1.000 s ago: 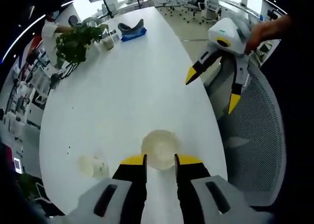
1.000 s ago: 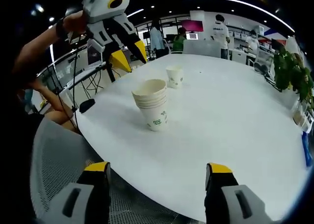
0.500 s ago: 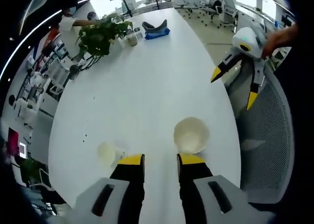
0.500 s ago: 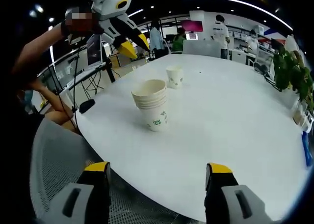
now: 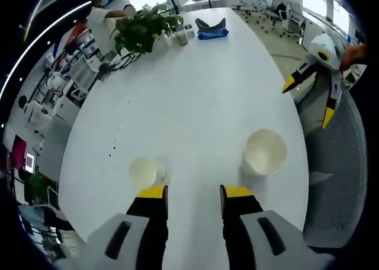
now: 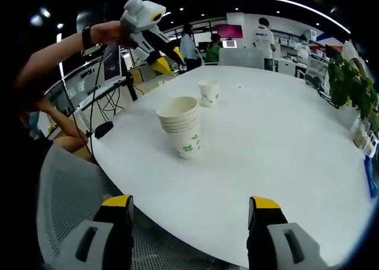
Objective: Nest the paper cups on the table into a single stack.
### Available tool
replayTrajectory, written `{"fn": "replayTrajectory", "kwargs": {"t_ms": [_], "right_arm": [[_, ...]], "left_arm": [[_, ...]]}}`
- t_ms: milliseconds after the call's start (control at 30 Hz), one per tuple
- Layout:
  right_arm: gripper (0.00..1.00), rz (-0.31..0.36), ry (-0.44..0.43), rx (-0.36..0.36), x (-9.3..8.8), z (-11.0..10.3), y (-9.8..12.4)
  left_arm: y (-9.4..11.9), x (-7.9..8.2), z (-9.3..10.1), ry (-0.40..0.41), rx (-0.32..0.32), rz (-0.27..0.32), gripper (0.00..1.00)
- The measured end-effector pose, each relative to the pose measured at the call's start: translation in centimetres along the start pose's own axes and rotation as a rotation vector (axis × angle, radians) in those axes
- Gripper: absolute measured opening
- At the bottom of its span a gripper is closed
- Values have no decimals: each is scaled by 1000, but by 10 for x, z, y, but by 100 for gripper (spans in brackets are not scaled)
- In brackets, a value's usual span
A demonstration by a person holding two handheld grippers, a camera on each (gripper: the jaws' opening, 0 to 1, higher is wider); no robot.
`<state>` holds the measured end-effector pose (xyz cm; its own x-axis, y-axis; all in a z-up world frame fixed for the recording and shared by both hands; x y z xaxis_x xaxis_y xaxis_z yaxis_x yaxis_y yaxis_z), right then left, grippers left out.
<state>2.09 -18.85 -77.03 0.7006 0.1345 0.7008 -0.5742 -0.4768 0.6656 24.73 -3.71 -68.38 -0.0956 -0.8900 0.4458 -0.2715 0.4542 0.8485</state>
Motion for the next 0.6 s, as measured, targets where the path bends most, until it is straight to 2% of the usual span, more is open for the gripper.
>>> {"fn": "replayTrajectory", "kwargs": {"t_ms": [100,233,400,600], "right_arm": [[80,0,-2,0,0,0,0],[80,1,-6,-2,1,-1,1],[80,3,-14,-6,1,0,1],[80,-3,-16,-8,1,0,1]], "left_arm": [[-7,-1,-13,21,30,14,32],[-12,4,-24,61,33,38,32],[-26,-1,-37,59,28,19,32],[-42,-6,-38,83,5,3,32]]}}
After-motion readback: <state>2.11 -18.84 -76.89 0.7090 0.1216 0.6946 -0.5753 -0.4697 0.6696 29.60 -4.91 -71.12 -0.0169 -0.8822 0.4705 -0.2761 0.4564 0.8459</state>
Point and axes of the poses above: the point that each gripper's makers call its tool centre point, and the gripper's own axes: y roughly backward along the fingers, z roughly to its right, x roughly out of its top, the point moved 2 cm from there along y, roughly backward along the fingers, and after that the axes turned 6 degrees about -y, right-handed, at the moved point
